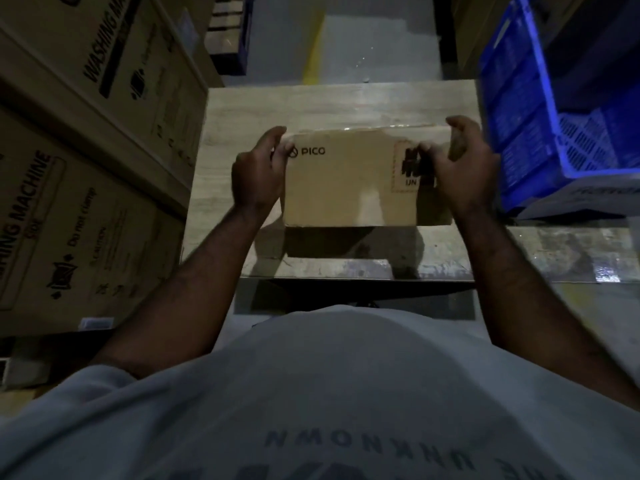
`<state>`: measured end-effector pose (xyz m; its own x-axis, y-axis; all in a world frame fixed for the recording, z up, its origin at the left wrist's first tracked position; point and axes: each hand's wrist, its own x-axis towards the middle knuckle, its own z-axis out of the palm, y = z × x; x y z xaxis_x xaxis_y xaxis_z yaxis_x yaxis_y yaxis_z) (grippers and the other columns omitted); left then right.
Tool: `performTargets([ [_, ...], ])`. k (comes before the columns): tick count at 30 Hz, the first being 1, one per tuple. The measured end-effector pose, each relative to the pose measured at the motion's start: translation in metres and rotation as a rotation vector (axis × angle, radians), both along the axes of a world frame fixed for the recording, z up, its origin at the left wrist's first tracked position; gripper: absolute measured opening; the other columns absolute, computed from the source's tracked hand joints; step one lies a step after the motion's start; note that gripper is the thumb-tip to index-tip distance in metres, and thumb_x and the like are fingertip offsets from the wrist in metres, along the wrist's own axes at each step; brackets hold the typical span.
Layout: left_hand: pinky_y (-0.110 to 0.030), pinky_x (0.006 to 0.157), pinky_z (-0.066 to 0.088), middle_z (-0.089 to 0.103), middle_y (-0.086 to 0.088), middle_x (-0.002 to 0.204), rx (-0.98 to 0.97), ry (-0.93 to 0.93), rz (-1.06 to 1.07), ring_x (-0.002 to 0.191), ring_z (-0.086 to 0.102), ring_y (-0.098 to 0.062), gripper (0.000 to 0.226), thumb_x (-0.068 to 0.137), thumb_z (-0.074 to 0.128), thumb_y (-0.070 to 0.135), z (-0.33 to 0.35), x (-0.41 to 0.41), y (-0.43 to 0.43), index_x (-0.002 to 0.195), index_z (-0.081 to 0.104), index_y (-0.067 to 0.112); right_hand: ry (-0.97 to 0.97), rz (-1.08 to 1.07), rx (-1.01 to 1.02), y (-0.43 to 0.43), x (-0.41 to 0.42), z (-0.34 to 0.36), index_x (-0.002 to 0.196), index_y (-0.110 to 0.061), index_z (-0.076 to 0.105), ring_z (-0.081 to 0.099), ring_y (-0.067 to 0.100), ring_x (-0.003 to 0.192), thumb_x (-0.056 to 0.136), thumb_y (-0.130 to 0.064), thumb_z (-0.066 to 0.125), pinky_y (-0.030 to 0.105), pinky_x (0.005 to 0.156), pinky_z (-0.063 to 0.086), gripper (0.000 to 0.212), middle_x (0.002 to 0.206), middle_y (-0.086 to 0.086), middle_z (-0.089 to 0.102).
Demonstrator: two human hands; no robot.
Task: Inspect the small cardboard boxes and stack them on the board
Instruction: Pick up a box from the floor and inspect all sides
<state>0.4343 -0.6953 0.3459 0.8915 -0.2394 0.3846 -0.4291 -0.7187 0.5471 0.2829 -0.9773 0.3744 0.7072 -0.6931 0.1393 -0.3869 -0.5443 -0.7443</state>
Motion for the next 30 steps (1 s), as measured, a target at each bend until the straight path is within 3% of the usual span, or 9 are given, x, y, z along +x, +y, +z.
performTargets([
  [2,-0.036,0.073,0.054,0.077,-0.009,0.105,0.026,0.010,0.024,0.091,0.073,-0.029,0.042,0.102,0.050,0.048,0.008,0.012,-0.003,0.133,0.066,0.024,-0.032,-0.018,0.008,-0.001,0.010,0.007,0.143,-0.028,0.056,0.055,-0.016,0.076,0.100,-0.039,0.067,0.006,0.063,0.051,0.045,0.114,-0.018,0.056],
  [5,-0.034,0.075,0.052,0.076,-0.009,0.109,0.087,0.071,0.027,0.097,0.072,-0.029,0.040,0.102,0.053,0.046,0.016,0.026,-0.011,0.134,0.064,0.026,-0.039,0.000,0.054,-0.005,0.021,0.005,0.143,-0.032,0.055,0.069,0.000,0.093,0.103,-0.039,0.062,0.031,0.075,0.065,0.041,0.123,-0.007,0.067],
  [7,-0.036,0.077,0.053,0.075,-0.010,0.111,0.112,0.121,0.014,0.100,0.071,-0.030,0.039,0.103,0.054,0.042,0.022,0.031,-0.019,0.137,0.061,0.026,0.004,0.015,0.067,-0.012,0.027,0.002,0.148,-0.033,0.052,0.069,0.005,0.102,0.105,-0.037,0.057,0.038,0.082,0.065,0.043,0.129,-0.002,0.068],
  [13,-0.028,0.092,0.046,0.063,-0.012,0.139,0.032,0.464,-0.066,0.119,0.063,-0.031,0.055,0.109,0.044,0.033,0.013,0.039,-0.043,0.162,0.026,0.028,0.163,0.247,0.134,-0.036,0.050,-0.001,0.165,-0.030,0.026,0.058,0.014,0.123,0.113,-0.035,0.038,0.033,0.104,0.049,0.054,0.148,0.007,0.057],
  [15,-0.029,0.090,0.046,0.063,-0.016,0.138,0.022,0.512,-0.077,0.117,0.064,-0.035,0.056,0.110,0.038,0.040,0.006,0.043,-0.043,0.163,0.020,0.034,0.180,0.244,0.219,-0.041,0.055,-0.004,0.166,-0.032,0.021,0.051,0.012,0.129,0.113,-0.040,0.035,0.022,0.102,0.039,0.055,0.159,0.005,0.046],
  [18,-0.028,0.093,0.045,0.057,-0.012,0.146,-0.002,0.548,-0.077,0.121,0.061,-0.036,0.054,0.110,0.034,0.045,0.002,0.049,-0.042,0.162,0.019,0.040,0.171,0.221,0.300,-0.045,0.064,-0.006,0.165,-0.036,0.023,0.049,0.016,0.135,0.113,-0.043,0.036,0.022,0.099,0.040,0.054,0.164,0.003,0.039],
  [22,-0.030,0.096,0.045,0.053,-0.012,0.151,-0.003,0.592,-0.073,0.124,0.059,-0.037,0.053,0.110,0.033,0.047,0.003,0.060,-0.046,0.161,0.020,0.041,0.168,0.207,0.361,-0.048,0.077,-0.008,0.164,-0.038,0.023,0.055,0.013,0.124,0.113,-0.042,0.036,0.012,0.076,0.043,0.053,0.161,0.004,0.043],
  [25,-0.033,0.095,0.049,0.056,-0.014,0.146,-0.014,0.629,-0.057,0.118,0.062,-0.036,0.053,0.110,0.032,0.049,0.001,0.068,-0.050,0.161,0.020,0.043,0.172,0.200,0.377,-0.051,0.086,-0.009,0.164,-0.039,0.023,0.054,0.010,0.116,0.113,-0.042,0.035,0.014,0.072,0.043,0.053,0.160,0.005,0.044],
  [30,-0.032,0.104,0.044,0.053,-0.009,0.152,-0.009,0.612,-0.037,0.131,0.056,-0.034,0.052,0.110,0.033,0.048,-0.003,0.074,-0.055,0.160,0.026,0.040,0.188,0.212,0.375,-0.057,0.094,-0.012,0.164,-0.038,0.023,0.058,-0.005,0.092,0.113,-0.043,0.034,0.007,0.059,0.045,0.053,0.153,-0.001,0.050],
])
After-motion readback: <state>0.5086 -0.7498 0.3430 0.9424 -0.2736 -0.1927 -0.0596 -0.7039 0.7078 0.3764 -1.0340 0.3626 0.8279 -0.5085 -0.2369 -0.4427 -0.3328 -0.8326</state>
